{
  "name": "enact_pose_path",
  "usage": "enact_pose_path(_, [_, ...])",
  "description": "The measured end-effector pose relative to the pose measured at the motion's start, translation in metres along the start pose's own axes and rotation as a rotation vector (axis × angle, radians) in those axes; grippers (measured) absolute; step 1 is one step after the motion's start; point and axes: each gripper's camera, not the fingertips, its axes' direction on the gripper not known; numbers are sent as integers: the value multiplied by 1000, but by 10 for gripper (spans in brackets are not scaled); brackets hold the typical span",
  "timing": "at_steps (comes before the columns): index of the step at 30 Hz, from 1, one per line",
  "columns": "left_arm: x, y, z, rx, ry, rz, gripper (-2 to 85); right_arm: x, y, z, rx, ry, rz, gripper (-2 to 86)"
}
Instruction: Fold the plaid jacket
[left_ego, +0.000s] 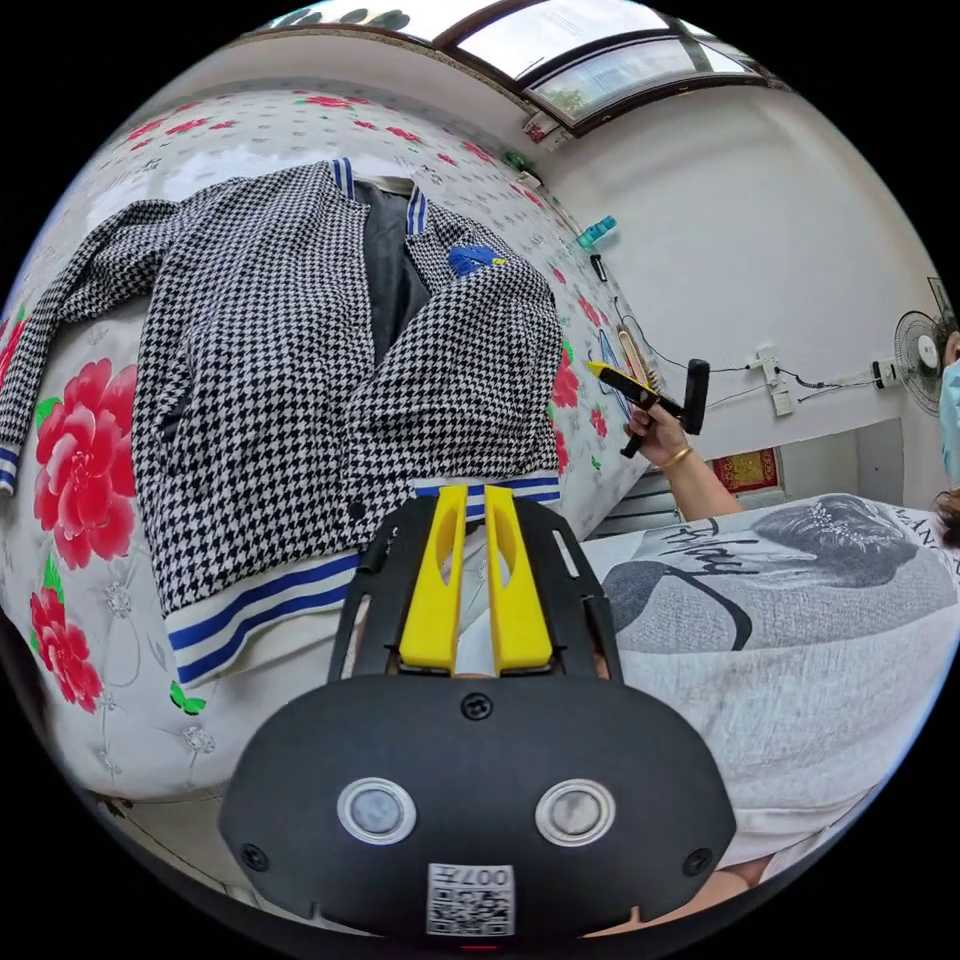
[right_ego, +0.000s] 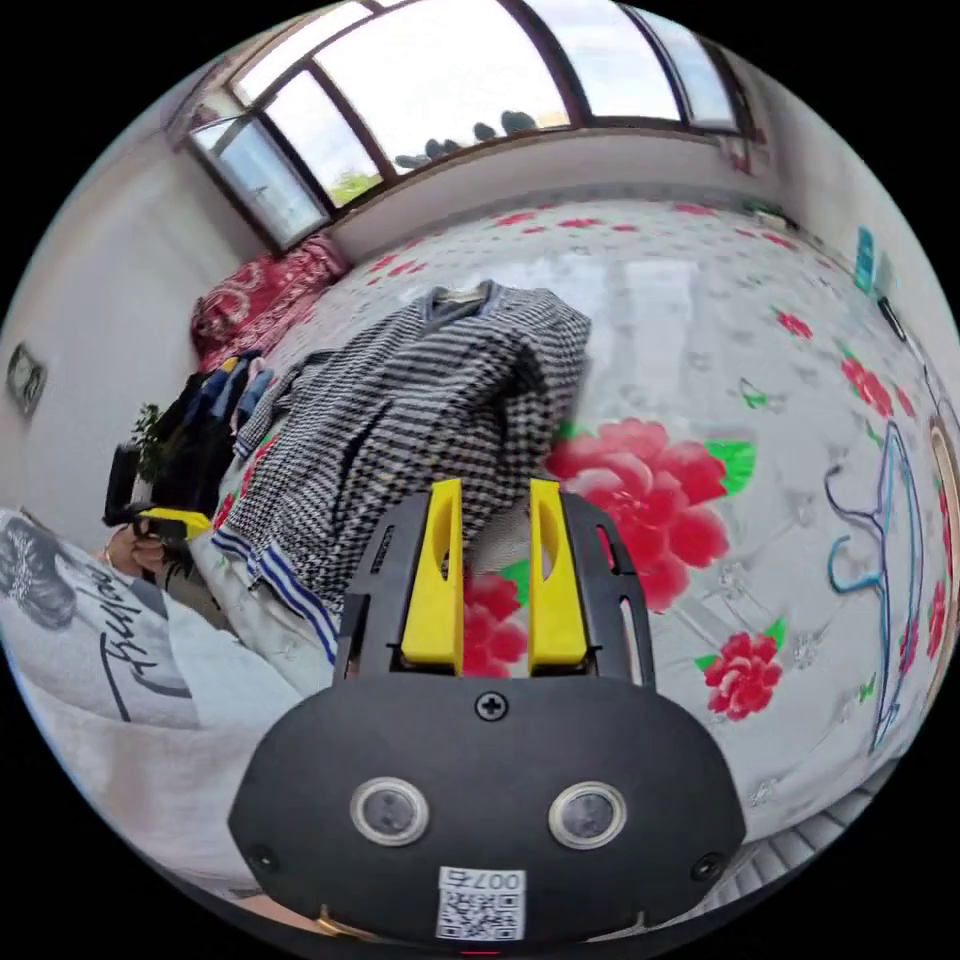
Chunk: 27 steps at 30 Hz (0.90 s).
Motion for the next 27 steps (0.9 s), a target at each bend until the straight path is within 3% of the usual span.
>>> enact_pose_path(3, [-5, -16, 13, -32, 25, -17, 9, 59, -2, 34, -83, -61, 156, 71])
enact_pose_path(8, [-7, -37, 14, -12, 12, -26, -8, 62, -17, 83, -74, -311, 201, 47])
enact_pose_path(13, [-12, -51, 14, 10, -4, -47, -9, 45, -33, 94, -174, -285, 203, 12])
enact_pose_path(16, [-16, -57, 16, 12, -8, -56, -9, 9, -61, 37, -214, -89, -42, 4])
enact_pose_path(20, [-24, -65, 26, 5, 12, -55, -10, -66, -102, -29, -300, 589, -441, 1])
enact_pose_path(21, [-27, -68, 31, -1, 23, -56, -10, -84, -107, -29, -332, 809, -562, 1])
enact_pose_path(24, [-32, -75, 44, -12, 65, -53, -10, -95, -107, 12, -451, 1207, -796, 1])
enact_pose_path(26, [-32, -79, 51, -23, 83, -34, -10, -76, -95, 53, -499, 1357, -886, 2])
enact_pose_path(27, [-31, -81, 55, -43, 83, -16, -10, -61, -82, 80, -638, 1338, -918, 2])
